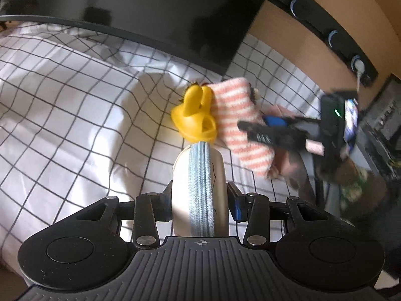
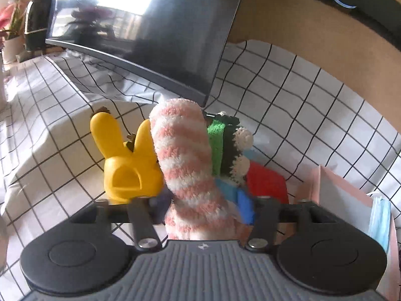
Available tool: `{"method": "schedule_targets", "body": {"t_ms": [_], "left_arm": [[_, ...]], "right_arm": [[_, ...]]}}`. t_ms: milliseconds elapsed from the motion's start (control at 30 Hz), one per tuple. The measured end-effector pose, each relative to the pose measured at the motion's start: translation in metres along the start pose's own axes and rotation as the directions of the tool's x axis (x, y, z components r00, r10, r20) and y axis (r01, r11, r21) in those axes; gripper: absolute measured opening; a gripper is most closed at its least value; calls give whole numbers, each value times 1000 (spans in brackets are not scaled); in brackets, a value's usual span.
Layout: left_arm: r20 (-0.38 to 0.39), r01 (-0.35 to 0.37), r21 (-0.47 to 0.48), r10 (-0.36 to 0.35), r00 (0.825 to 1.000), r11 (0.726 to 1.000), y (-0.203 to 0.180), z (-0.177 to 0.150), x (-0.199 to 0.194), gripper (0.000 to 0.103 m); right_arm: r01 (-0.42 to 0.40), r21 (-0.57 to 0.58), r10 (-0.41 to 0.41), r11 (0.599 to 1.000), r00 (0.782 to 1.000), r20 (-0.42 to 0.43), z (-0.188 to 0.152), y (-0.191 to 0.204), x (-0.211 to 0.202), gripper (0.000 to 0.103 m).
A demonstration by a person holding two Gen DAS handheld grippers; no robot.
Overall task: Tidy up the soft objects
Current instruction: 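Grasp the round beige container with the left while the right grasps the striped sock, then place the beige container into the pink box with the left while the right lifts the sock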
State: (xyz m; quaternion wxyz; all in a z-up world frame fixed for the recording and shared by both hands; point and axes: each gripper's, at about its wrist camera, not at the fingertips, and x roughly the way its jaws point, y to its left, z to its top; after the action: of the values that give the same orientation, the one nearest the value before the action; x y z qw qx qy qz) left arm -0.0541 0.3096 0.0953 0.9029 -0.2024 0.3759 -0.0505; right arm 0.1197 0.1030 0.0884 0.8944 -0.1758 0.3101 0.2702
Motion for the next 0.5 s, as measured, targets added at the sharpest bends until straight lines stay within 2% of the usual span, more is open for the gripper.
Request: {"method": "schedule_targets", "body": {"t_ms": [33, 133, 200, 267, 400, 500], "left_arm": [[-14, 13, 9, -13, 1000, 1000, -1, -1, 1, 45], [-51, 52, 30, -50, 997, 998, -5, -9, 6, 45], [-79, 85, 47, -81, 994, 995, -13, -13, 10, 45], [-113, 128, 74, -119, 986, 989, -24, -17, 17, 45], [-179, 217, 142, -191, 965, 966, -55, -20, 31, 45], [-221, 305, 219, -258, 941, 927, -86, -14, 40, 45]], "right_arm": [[-6, 5, 6, 1000, 1000, -13, 1, 0, 2, 16], [-76, 54, 78, 996, 997, -21, 3, -6, -25, 12], [-125, 84, 123, 989, 992, 20, 2, -14, -68, 12], [-140, 83, 134, 987, 988, 77, -1, -24, -113, 12], [-78, 127, 56, 989, 984, 167, -15, -58, -199, 12], [29, 161, -62, 987, 977, 206, -35, -82, -254, 12]]}}
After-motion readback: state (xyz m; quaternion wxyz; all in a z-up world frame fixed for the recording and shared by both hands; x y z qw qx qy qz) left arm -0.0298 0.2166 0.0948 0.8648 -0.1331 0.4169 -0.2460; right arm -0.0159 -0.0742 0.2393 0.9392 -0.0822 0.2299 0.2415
